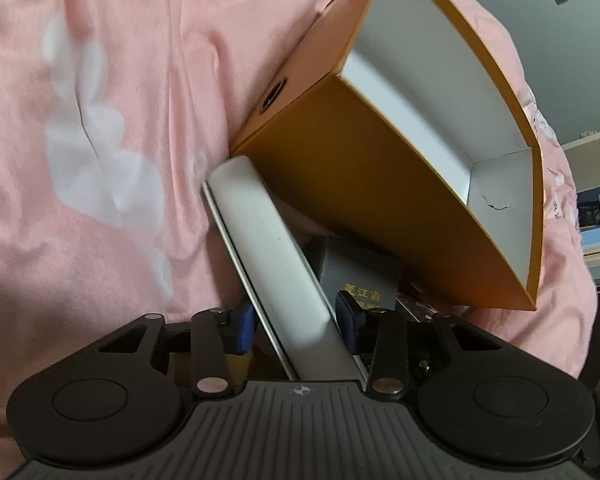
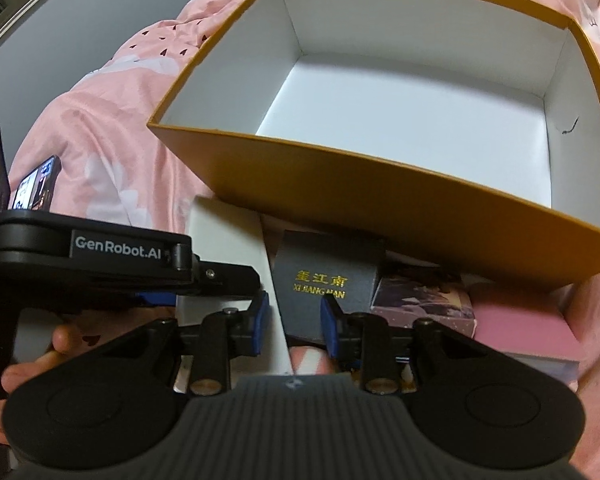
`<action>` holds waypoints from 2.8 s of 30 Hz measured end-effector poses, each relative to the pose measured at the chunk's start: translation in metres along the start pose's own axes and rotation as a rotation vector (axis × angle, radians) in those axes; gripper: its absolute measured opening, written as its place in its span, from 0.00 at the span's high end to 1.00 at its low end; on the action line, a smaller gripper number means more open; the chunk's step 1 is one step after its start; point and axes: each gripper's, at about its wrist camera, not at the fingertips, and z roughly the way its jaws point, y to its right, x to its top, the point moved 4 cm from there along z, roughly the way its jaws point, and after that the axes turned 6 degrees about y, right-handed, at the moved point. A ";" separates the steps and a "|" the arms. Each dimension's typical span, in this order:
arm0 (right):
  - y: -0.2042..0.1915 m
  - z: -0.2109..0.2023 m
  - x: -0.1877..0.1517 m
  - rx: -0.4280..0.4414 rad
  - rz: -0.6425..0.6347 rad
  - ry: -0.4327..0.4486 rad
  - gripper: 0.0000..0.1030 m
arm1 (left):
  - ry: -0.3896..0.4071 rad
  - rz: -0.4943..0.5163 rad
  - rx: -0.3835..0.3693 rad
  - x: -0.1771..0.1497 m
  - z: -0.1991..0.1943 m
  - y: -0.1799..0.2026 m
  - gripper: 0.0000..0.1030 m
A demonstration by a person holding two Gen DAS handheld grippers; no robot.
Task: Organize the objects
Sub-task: 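Grasp the small gold cardboard cube with the right gripper while the left gripper holds the white box, then carry both items over the orange box while the left gripper lowers and releases the white box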
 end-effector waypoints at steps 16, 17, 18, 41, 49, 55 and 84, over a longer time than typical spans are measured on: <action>-0.036 -0.038 -0.005 0.107 -0.264 0.000 0.63 | 0.194 0.283 0.001 0.005 -0.087 0.008 0.68; -0.040 -0.037 -0.007 0.122 -0.292 -0.016 0.62 | 0.202 0.296 0.003 0.005 -0.090 0.009 0.68; -0.044 -0.034 -0.008 0.138 -0.322 -0.035 0.59 | 0.206 0.305 0.004 0.006 -0.092 0.009 0.68; -0.072 0.050 -0.006 0.305 -0.568 -0.309 0.47 | 0.202 0.366 0.017 0.003 -0.092 0.012 0.69; -0.068 0.009 0.008 0.260 -0.549 -0.189 0.50 | 0.249 0.375 -0.009 0.003 -0.106 0.018 0.69; -0.045 -0.041 0.031 0.182 -0.494 -0.058 0.50 | 0.291 0.378 -0.055 0.010 -0.123 0.032 0.68; 0.102 0.014 0.117 -0.038 -0.039 0.068 0.50 | 0.366 0.849 0.502 0.075 0.045 0.130 0.68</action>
